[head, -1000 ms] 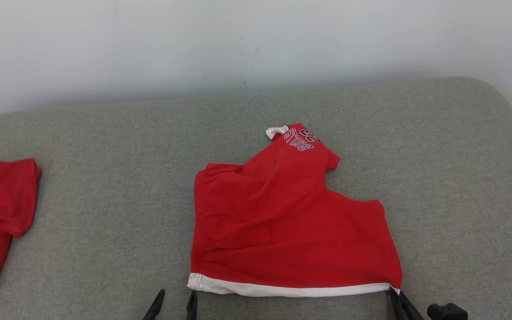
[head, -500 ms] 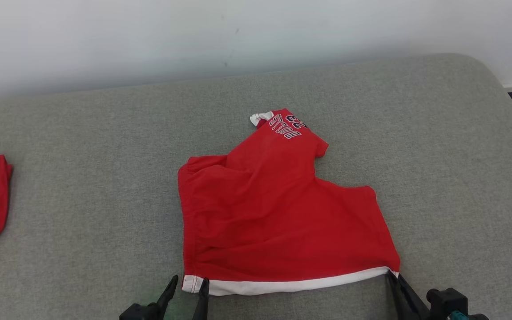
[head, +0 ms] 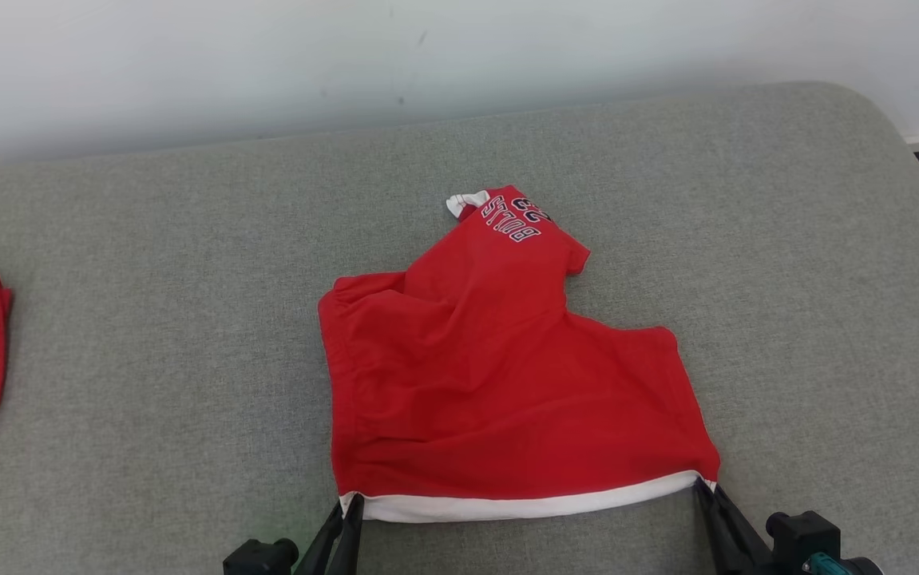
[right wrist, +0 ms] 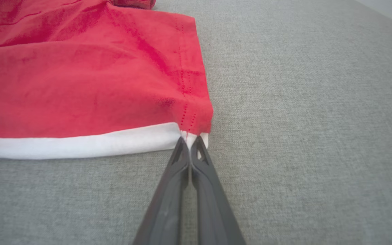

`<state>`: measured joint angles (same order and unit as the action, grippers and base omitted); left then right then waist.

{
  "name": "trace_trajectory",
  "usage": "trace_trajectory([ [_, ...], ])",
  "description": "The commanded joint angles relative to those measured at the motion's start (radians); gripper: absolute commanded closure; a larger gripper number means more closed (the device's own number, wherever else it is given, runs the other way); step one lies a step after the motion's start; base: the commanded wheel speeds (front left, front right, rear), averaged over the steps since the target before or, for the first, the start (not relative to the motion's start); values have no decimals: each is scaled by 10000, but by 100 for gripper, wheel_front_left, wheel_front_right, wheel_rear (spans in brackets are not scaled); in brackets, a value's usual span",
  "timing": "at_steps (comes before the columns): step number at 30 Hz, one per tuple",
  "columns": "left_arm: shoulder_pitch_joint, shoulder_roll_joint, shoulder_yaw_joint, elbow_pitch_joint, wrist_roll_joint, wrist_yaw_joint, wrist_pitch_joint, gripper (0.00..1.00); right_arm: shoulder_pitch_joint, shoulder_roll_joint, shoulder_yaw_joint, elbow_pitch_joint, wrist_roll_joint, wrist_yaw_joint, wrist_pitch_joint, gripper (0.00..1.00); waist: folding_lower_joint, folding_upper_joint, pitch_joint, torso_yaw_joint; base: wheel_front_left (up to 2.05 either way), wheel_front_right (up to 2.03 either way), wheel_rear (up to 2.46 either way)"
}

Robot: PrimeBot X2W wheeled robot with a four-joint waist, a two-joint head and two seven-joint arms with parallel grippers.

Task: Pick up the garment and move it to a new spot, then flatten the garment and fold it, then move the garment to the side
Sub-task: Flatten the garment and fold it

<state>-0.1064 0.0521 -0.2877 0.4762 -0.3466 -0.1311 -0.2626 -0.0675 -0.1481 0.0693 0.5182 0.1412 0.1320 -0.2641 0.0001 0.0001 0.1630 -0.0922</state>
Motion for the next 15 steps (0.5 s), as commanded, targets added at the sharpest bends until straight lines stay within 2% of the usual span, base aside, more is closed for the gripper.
trace_trajectory([
  [1, -74, 51, -23, -36, -31, 12, -34, 100, -104, -1, -8, -29, 114, -23, -1, 100, -1, -1, -15, 6, 0, 0, 0],
  [9, 266, 297, 446, -1145, 167, 16, -34, 100, -265, 36, -352, -765, 309, -23, -2, 100, -1, -1, -698, -4, 0, 0, 0],
  [15, -17, 903, 863, -1958, 176, 20, -34, 100, -798, -216, -420, -1532, 508, -26, -2, 100, -1, -1, -1582, 70, 0, 0, 0],
])
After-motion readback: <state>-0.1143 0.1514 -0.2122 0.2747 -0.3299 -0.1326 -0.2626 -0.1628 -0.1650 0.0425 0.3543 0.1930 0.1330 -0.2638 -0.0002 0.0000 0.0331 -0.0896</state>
